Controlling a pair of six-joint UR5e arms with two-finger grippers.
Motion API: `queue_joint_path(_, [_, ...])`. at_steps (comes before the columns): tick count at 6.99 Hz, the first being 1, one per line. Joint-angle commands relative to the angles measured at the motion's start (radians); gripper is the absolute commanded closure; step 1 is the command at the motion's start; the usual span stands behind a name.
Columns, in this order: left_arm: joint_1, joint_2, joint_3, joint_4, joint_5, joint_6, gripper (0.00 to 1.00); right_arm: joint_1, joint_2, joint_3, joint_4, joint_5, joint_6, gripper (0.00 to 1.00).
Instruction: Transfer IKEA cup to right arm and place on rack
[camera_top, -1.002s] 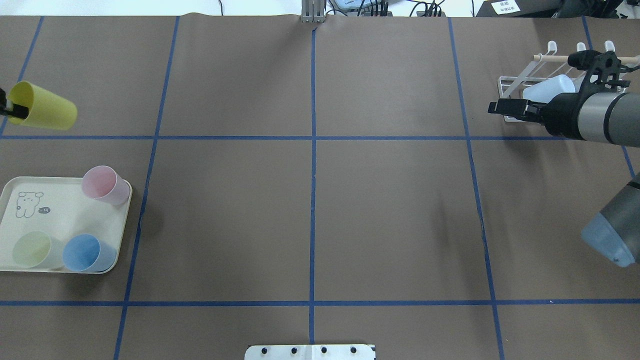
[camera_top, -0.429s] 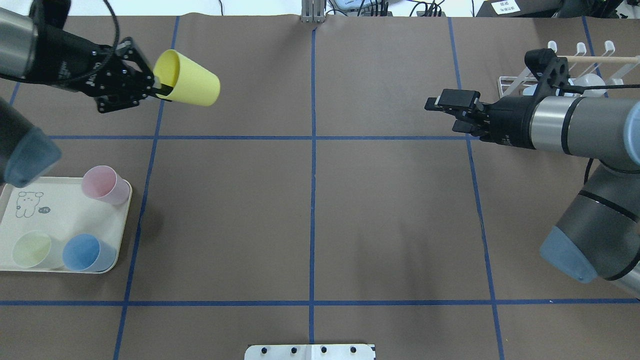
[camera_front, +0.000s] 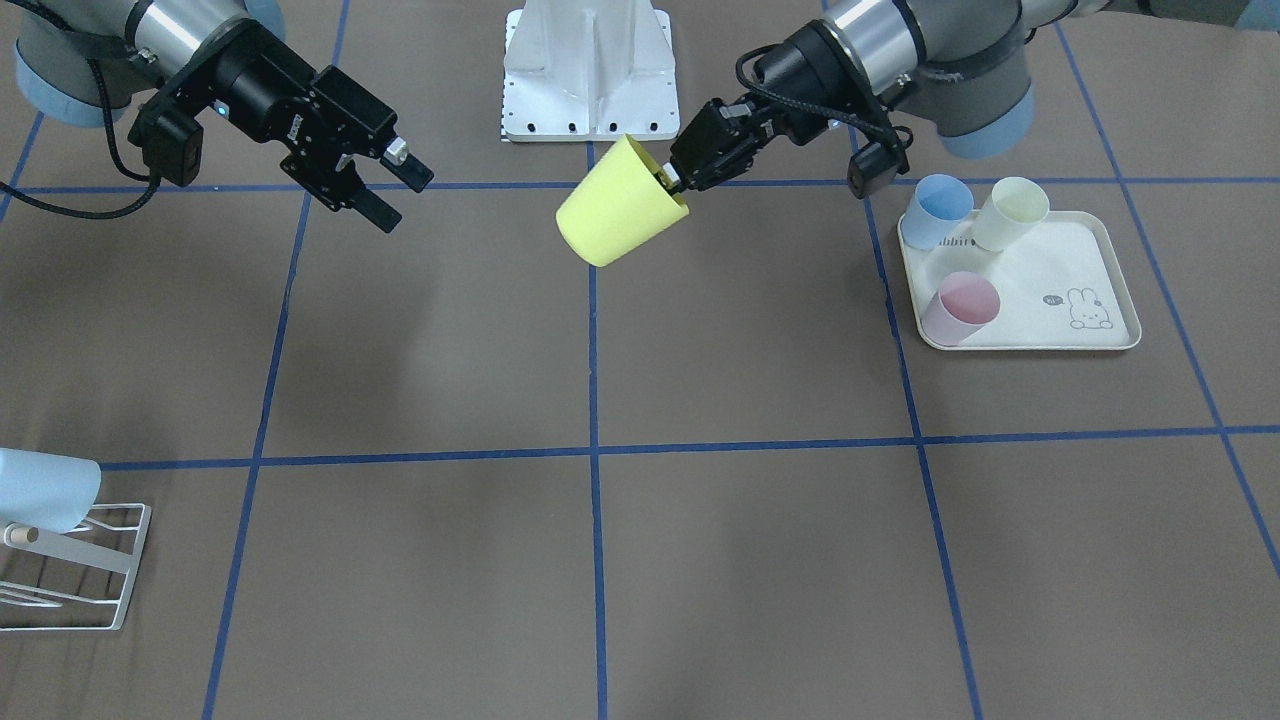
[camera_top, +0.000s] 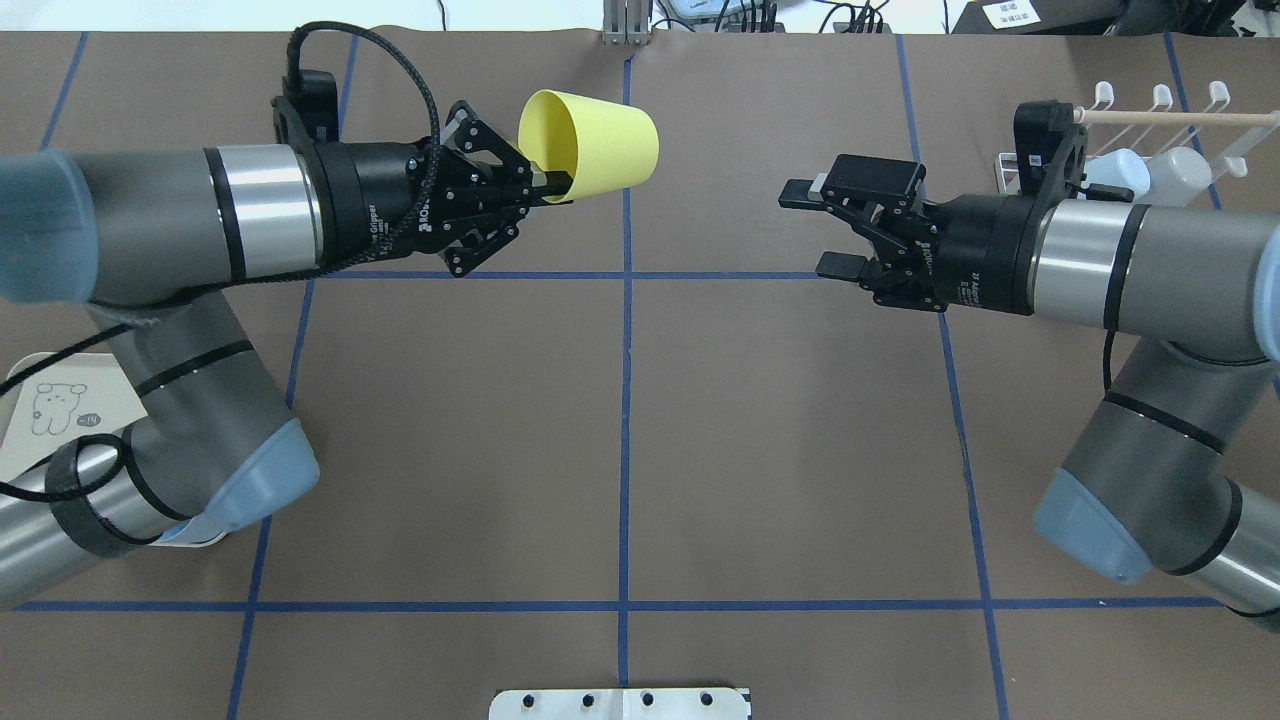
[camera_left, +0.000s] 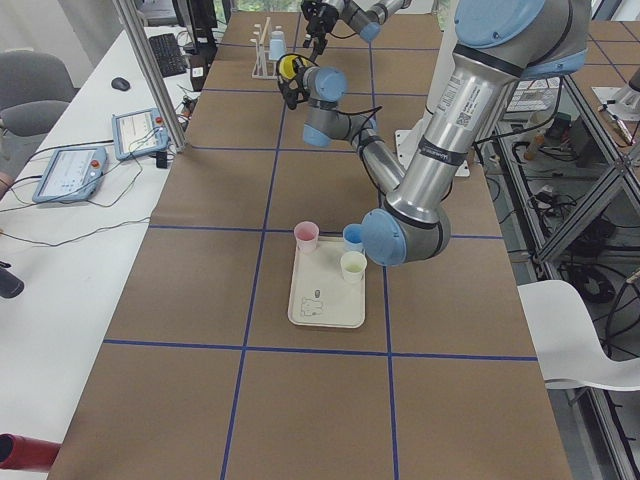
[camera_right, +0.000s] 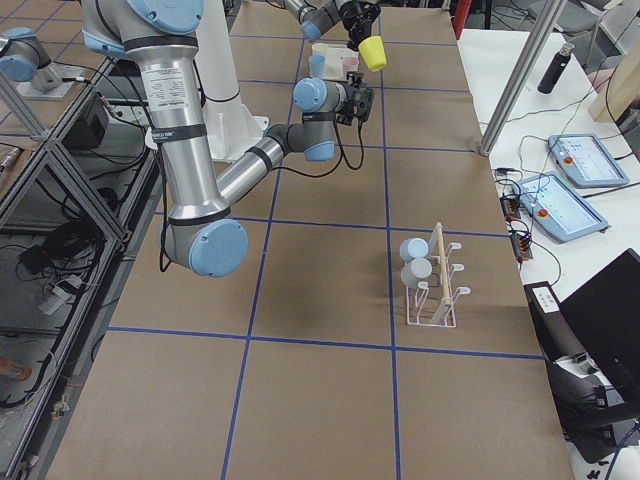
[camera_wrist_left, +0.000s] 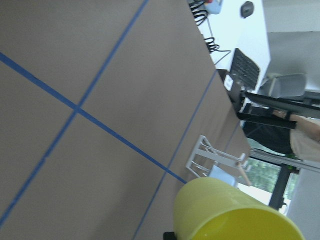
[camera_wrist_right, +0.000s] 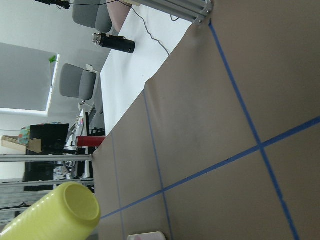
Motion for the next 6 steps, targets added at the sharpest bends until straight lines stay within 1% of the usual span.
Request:
queue_joint_path(1, [0.036, -0.005, 0.004, -0.069, 0.087, -0.030, 1.00, -0.010, 0.037, -0.007, 0.099, -0.006, 0.220, 0.01])
queue_joint_path(3, [0.036, -0.016, 0.004, -0.068, 0.087, -0.030, 1.00, -0.012, 0.123, -0.037, 0.119, -0.024, 0.427, 0.01])
queue_joint_path(4, [0.037, -0.025, 0.007, -0.068, 0.087, -0.030, 1.00, -0.018, 0.136, -0.042, 0.118, -0.070, 0.472, 0.01])
queue_joint_path(6, [0.051, -0.039, 0.008, -0.068, 0.087, -0.031, 1.00, -0.052, 0.157, -0.051, 0.118, -0.121, 0.480, 0.01])
